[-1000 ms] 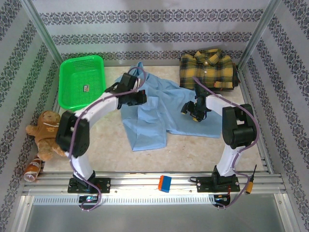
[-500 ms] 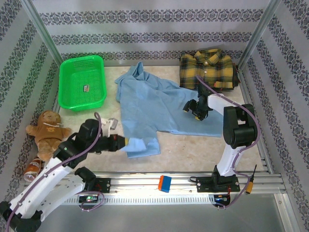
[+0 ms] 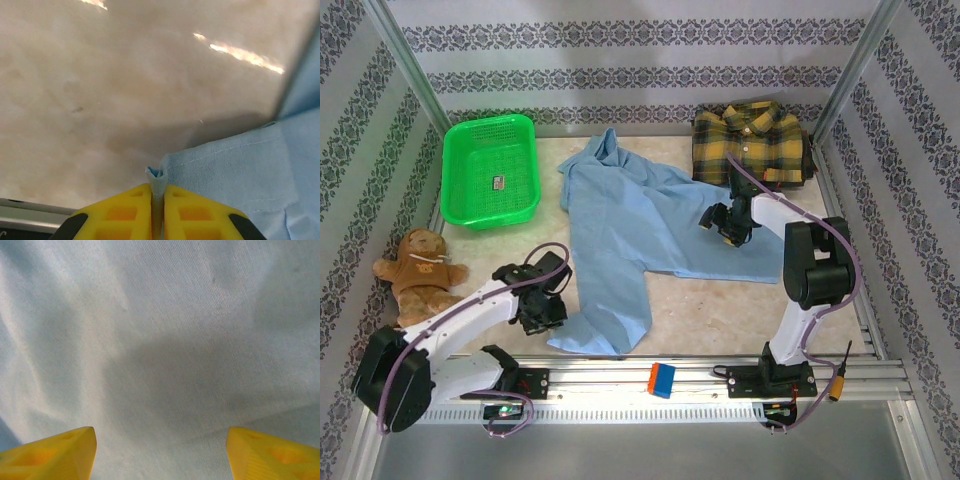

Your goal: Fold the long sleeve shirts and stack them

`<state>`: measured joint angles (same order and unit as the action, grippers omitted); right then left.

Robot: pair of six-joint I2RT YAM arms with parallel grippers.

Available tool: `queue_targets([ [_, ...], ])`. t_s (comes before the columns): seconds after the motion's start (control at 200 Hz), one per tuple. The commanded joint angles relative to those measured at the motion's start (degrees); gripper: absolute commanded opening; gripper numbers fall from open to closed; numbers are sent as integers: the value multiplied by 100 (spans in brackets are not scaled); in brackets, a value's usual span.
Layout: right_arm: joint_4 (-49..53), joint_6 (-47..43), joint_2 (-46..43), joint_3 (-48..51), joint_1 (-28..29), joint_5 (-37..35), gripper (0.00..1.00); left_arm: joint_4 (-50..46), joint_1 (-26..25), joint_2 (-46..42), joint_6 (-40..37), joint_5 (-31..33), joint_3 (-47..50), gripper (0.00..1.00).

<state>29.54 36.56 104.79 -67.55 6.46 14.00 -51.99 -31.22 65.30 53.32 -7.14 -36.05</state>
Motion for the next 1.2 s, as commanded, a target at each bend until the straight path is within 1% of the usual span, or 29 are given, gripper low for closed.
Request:
queue_targets([
  [0.0, 161, -250, -424, 148, -74, -59, 71, 377, 148, 207, 179, 558, -454, 40],
  [0.025, 237, -291, -475, 139, -93, -83, 71, 486, 145, 230, 151, 549, -582, 49],
  [0.1, 523, -422, -650, 127, -163, -192, 72, 873, 149, 293, 29, 396, -930, 62],
  [0.155, 727, -508, -813, 136, -263, -269, 73, 948, 152, 422, -86, 355, -1210, 67],
  [0.22, 957, -666, -1051, 180, -366, -392, 74, 997, 167, 629, -291, 341, -1464, 68],
  [0.295, 1194, -831, -1335, 265, -503, -662, 76, 1217, 228, 962, -456, 136, -1497, 65],
  [0.385, 1510, -919, -1531, 372, -793, -875, 76, 1388, 289, 1345, -579, 72, -1509, 60],
  [0.495, 1590, -906, -1759, 653, -1276, -891, 76, 1786, 366, 1761, -656, -34, -1558, 57],
  [0.585, 1492, -887, -1999, 879, -1574, -899, 76, 2252, 430, 2108, -583, -356, -1519, 55],
  [0.659, 1399, -844, -2103, 1023, -1792, -795, 76, 2274, 458, 2377, -528, -340, -1535, 52],
  [0.764, 1483, -874, -2083, 1026, -1917, -747, 76, 2078, 474, 2535, -499, -209, -1610, 47],
  [0.919, 1477, -872, -2200, 1127, -1999, -711, 76, 1756, 502, 2463, -576, 8, -1693, 46],
  [1.034, 1476, -886, -2265, 1190, -2029, -658, 76, 1822, 525, 2400, -586, 15, -1600, 46],
  [1.194, 1484, -815, -2353, 1262, -2133, -545, 76, 2020, 544, 2687, -673, -26, -1640, 46],
])
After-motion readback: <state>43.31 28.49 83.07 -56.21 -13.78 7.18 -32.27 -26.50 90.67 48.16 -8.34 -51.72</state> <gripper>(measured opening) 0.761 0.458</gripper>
